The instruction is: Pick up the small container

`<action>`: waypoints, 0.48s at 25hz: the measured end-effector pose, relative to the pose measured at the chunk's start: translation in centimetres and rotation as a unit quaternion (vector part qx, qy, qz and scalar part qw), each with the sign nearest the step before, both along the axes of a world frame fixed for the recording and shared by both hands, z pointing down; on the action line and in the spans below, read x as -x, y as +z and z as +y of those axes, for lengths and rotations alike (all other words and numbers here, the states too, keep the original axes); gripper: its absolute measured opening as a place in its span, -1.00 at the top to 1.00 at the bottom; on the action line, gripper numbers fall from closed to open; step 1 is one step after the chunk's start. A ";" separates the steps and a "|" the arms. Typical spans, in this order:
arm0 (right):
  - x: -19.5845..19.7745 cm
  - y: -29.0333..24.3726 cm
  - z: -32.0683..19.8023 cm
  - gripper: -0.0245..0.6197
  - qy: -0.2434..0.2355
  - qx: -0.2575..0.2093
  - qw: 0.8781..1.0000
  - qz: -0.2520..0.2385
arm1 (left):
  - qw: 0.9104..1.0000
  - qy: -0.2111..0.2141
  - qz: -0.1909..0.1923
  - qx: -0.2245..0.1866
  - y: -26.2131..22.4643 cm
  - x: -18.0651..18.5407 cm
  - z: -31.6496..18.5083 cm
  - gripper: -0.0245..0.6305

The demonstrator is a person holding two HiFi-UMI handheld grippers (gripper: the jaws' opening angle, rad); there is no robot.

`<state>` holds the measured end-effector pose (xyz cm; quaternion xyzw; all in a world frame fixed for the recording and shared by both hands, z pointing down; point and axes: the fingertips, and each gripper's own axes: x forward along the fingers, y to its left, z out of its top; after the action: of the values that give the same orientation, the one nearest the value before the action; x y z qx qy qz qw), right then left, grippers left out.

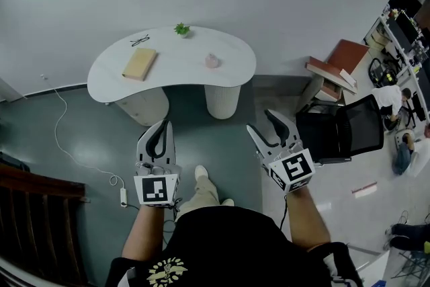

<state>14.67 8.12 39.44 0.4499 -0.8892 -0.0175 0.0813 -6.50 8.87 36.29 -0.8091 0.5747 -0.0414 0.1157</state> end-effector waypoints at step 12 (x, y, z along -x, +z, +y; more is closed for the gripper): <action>2.2 0.1 -7.7 0.24 -0.014 0.003 1.000 0.007 | 1.000 0.003 -0.004 0.020 1.3 1.6 -7.5 0.91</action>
<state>12.44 0.46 39.56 0.4369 -0.8949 -0.0190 0.0886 -8.06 1.35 37.58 -0.8128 0.5708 -0.0561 0.1021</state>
